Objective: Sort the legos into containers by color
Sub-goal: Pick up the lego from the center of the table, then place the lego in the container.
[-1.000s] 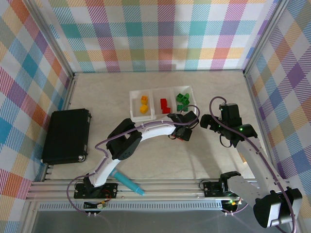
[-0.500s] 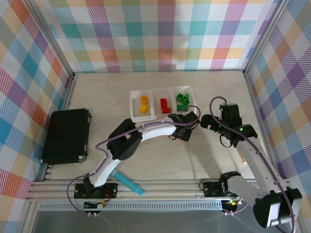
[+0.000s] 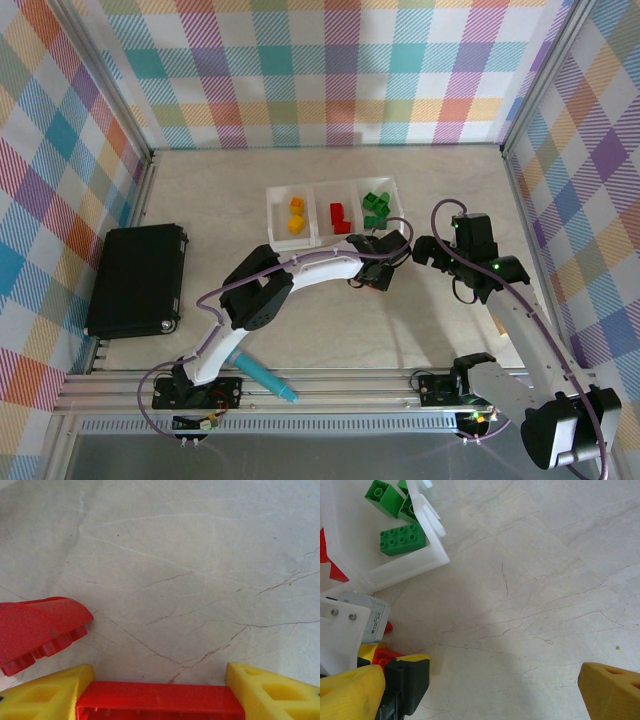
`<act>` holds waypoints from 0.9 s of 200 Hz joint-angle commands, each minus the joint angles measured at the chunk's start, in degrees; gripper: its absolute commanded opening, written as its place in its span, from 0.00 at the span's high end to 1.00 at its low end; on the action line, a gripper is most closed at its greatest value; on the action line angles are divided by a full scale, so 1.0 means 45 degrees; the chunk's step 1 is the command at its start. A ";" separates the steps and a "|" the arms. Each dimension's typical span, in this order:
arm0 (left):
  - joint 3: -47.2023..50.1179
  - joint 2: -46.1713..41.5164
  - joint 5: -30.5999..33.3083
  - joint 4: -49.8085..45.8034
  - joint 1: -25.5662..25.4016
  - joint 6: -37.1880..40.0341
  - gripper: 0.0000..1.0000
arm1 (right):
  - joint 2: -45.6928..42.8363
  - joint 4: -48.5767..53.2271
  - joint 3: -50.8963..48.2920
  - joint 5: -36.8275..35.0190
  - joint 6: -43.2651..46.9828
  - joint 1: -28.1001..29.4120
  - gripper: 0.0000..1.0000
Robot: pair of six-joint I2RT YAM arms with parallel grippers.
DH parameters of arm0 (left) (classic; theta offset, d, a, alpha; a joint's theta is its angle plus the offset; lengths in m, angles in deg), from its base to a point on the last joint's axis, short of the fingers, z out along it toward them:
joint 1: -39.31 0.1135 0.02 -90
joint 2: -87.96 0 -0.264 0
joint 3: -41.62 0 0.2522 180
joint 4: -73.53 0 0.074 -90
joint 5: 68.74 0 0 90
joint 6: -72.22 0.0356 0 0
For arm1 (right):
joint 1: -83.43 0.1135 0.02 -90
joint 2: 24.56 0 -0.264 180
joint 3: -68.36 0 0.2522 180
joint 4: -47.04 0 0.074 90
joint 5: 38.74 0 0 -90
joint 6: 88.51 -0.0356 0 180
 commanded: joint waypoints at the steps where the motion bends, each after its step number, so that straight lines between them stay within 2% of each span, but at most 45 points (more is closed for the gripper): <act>1: -0.0059 -0.0731 0.0288 -0.0792 -0.0081 -0.0153 0.52 | -0.0076 -0.0089 -0.0122 -0.0065 0.0176 -0.0111 0.01; 47: -0.0168 -0.2248 -0.0207 -0.0581 -0.0096 0.0394 0.53 | -0.0040 -0.0094 -0.0073 -0.0055 0.0179 -0.0130 0.01; 85: -0.1660 -0.2452 0.1182 -0.1654 0.0051 0.1172 0.52 | -0.0077 -0.0090 0.0004 -0.0047 0.0176 -0.0150 0.01; 121: -0.3407 -0.1582 0.1862 -0.2528 0.1274 0.1695 0.53 | -0.0189 0.0122 0.0170 -0.0114 0.0258 -0.0151 0.01; 180: -0.3969 -0.0918 0.2377 -0.1363 0.2926 0.2608 0.55 | -0.0323 0.0369 0.0289 -0.0457 0.0506 -0.0189 0.01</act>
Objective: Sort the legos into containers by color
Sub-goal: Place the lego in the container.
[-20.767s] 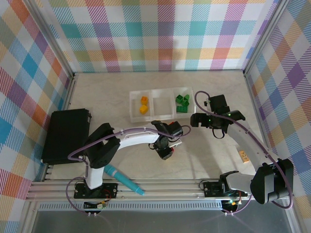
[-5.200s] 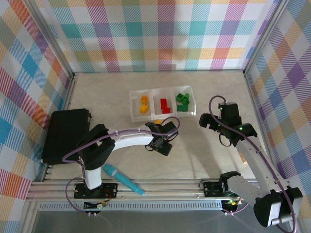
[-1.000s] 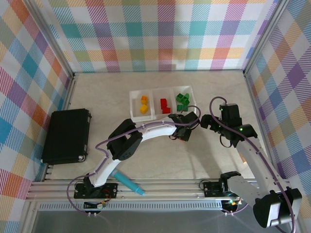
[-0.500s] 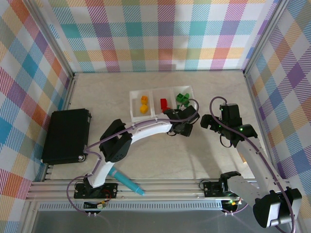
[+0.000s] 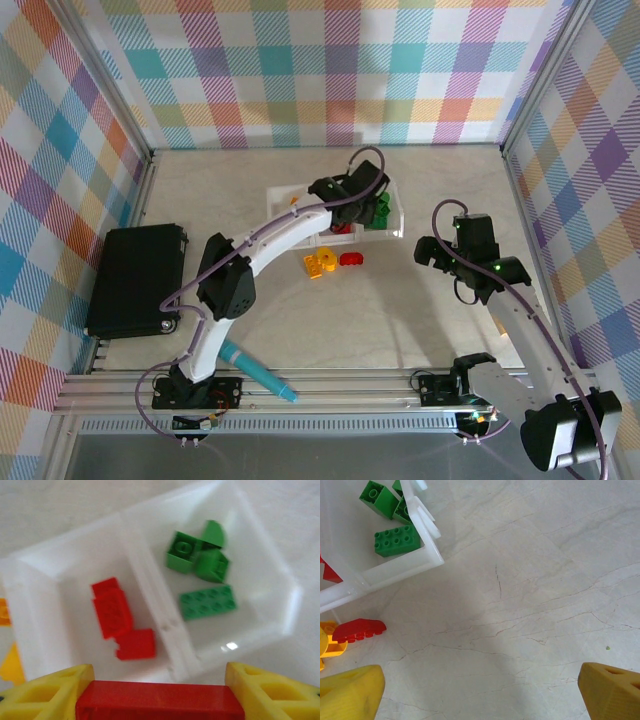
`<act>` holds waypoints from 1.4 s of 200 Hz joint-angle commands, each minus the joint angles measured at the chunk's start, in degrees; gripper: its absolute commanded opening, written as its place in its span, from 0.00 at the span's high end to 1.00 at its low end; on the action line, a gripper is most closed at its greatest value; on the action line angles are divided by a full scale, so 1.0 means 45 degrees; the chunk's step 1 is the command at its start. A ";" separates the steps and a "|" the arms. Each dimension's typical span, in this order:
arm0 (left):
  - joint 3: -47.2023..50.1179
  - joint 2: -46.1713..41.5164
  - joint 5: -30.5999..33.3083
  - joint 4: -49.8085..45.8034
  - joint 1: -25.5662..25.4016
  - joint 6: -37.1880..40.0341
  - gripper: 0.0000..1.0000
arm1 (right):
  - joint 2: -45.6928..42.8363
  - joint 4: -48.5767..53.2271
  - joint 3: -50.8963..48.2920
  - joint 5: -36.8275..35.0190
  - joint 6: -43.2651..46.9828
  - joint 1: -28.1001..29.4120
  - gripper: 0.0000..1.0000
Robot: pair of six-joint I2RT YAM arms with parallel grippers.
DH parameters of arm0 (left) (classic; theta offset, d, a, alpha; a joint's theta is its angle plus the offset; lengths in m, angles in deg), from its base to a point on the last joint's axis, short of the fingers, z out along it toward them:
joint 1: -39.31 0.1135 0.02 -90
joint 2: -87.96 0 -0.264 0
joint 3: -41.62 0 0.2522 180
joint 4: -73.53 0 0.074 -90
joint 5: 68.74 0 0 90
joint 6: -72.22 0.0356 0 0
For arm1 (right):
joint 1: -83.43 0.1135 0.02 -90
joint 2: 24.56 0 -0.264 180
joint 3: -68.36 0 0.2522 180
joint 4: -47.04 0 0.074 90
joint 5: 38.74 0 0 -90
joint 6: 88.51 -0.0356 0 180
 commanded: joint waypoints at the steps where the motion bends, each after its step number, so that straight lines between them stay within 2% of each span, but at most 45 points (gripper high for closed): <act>1: -0.0305 0.0386 0.0524 0.0180 0.0387 0.0631 0.55 | -0.0187 0.0223 0.0283 -0.0221 0.0264 -0.0102 0.01; 41: -0.0547 0.0979 0.0306 0.0535 0.1114 0.0680 0.54 | -0.0056 0.0215 0.0283 -0.0160 0.0207 -0.0121 0.01; 67: -0.0547 0.1503 -0.0635 0.1028 0.1461 0.1125 0.54 | -0.0077 0.0226 0.0253 -0.0185 0.0216 -0.0140 0.01; 135: -0.0654 0.2140 -0.1197 0.1172 0.1840 0.1554 0.52 | -0.0391 0.0475 0.0187 -0.0390 0.0263 -0.0160 0.01; 157: -0.0567 0.2121 -0.1179 0.1045 0.1898 0.1391 0.47 | -0.0353 0.0447 0.0192 -0.0303 0.0223 -0.0160 0.01; 203: -0.0281 0.1954 -0.1286 0.1059 0.1902 0.1330 0.28 | -0.0312 0.0416 0.0185 -0.0239 0.0191 -0.0170 0.01; 244: 0.0111 0.1397 -0.1490 0.1417 0.1905 0.1412 0.22 | -0.0328 0.0446 0.0178 -0.0281 0.0207 -0.0160 0.01; 280: 0.0942 0.0329 -0.1784 0.1937 0.1881 0.1412 0.21 | -0.0349 0.0461 0.0152 -0.0276 0.0200 -0.0176 0.01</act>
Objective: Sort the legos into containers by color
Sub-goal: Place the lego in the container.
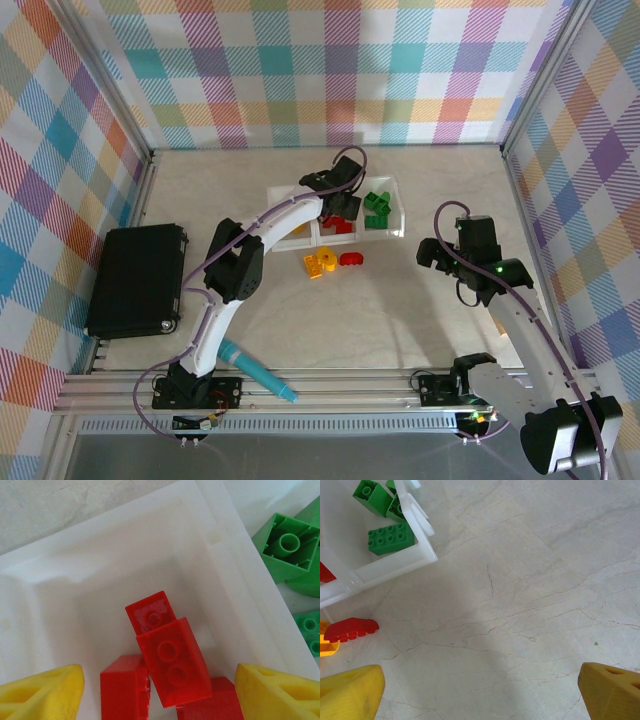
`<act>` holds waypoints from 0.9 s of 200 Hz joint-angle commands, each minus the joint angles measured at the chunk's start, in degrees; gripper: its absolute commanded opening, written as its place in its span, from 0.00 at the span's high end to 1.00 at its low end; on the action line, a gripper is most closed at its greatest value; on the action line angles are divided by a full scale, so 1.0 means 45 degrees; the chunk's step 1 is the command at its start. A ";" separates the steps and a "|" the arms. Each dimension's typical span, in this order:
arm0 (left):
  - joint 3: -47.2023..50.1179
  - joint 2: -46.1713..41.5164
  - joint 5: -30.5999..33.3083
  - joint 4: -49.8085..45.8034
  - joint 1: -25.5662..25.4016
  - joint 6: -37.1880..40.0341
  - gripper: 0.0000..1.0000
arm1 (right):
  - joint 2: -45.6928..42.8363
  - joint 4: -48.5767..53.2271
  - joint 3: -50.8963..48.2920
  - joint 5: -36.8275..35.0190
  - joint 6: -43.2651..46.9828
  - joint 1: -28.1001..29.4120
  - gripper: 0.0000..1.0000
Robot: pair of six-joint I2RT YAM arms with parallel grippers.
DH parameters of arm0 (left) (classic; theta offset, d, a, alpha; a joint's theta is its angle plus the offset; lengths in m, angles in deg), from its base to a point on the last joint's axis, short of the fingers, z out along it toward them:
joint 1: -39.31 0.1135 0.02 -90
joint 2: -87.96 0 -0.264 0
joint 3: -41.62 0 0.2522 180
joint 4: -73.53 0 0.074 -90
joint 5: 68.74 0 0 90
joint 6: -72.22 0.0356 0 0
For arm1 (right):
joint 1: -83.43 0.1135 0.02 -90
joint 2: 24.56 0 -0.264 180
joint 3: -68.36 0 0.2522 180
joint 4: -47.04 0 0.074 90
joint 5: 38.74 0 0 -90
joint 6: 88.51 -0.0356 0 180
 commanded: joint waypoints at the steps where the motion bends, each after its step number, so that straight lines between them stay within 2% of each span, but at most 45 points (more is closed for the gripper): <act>1: 0.0658 -0.1393 -0.0387 0.0541 0.0036 0.0055 0.21 | -0.0125 0.0146 0.0149 -0.0082 0.0116 -0.0095 0.01; 52: 0.3366 -0.4096 -0.1354 0.2189 -0.0175 0.0043 0.20 | -0.0058 0.0073 0.0146 -0.0005 0.0021 -0.0097 0.01; 96: 0.5860 -0.5989 -0.2195 0.2985 -0.0960 0.0666 0.18 | 0.0001 -0.0034 0.0146 0.0150 -0.0018 -0.0097 0.01; 134: 0.6944 -0.6335 -0.3057 0.2733 -0.1847 0.1960 0.17 | 0.0097 -0.0098 0.0127 0.0255 -0.0106 -0.0097 0.01; 180: 0.6610 -0.5383 -0.4025 0.1525 -0.2311 0.3609 0.16 | 0.0069 -0.0097 0.0107 0.0407 -0.0219 -0.0097 0.01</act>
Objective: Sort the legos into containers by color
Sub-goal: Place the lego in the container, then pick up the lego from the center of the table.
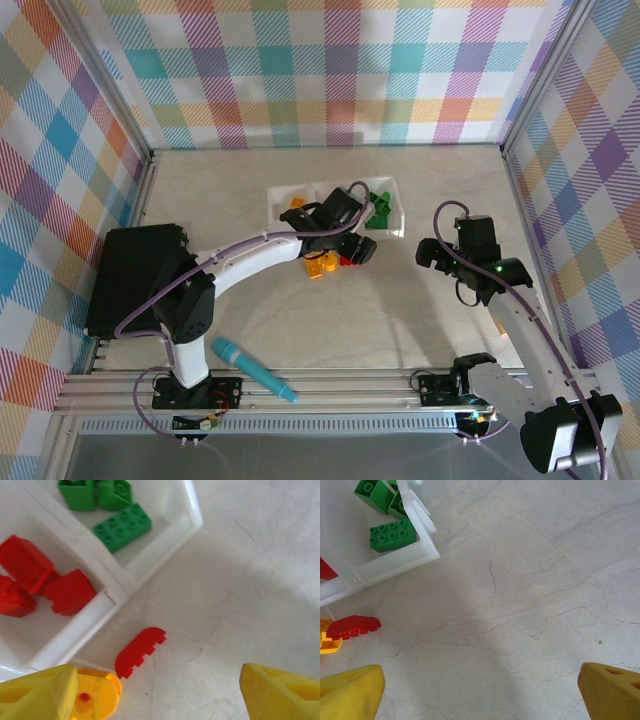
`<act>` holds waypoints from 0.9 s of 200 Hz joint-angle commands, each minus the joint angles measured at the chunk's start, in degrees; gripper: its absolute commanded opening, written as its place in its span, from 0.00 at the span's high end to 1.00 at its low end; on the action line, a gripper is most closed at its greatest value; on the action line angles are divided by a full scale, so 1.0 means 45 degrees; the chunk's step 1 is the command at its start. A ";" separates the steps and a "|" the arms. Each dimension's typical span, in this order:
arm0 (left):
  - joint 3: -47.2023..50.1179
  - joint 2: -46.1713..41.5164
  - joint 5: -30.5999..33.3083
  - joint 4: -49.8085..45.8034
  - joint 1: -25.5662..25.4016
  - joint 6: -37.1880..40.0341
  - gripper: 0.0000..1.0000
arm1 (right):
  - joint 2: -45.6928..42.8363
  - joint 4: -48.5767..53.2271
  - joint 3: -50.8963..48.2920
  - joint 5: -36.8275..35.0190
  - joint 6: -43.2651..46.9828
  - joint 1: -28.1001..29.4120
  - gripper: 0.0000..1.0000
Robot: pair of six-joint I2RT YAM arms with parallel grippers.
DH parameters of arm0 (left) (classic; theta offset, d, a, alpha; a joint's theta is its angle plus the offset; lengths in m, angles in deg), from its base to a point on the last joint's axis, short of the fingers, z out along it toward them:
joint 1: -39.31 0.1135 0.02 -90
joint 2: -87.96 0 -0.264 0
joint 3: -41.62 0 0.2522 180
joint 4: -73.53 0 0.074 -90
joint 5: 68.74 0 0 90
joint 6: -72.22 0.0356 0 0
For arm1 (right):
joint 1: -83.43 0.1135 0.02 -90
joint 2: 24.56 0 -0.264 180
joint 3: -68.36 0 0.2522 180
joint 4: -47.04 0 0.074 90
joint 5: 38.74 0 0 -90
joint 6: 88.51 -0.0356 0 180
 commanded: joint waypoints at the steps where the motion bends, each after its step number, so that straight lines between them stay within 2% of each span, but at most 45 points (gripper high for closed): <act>1: -0.0269 0.0583 -0.0792 -0.0906 -0.0104 0.1330 0.16 | -0.0020 -0.0080 0.0107 0.0203 -0.0173 -0.0097 0.01; 73: -0.3120 0.3648 -0.0382 -0.3845 -0.0110 0.3164 0.18 | -0.0120 0.0006 0.0194 0.0137 -0.0122 -0.0097 0.01; 180: -0.4321 0.4944 0.1023 -0.4340 -0.0091 0.4067 0.23 | 0.0110 0.0014 0.0353 0.0145 -0.0090 -0.0097 0.01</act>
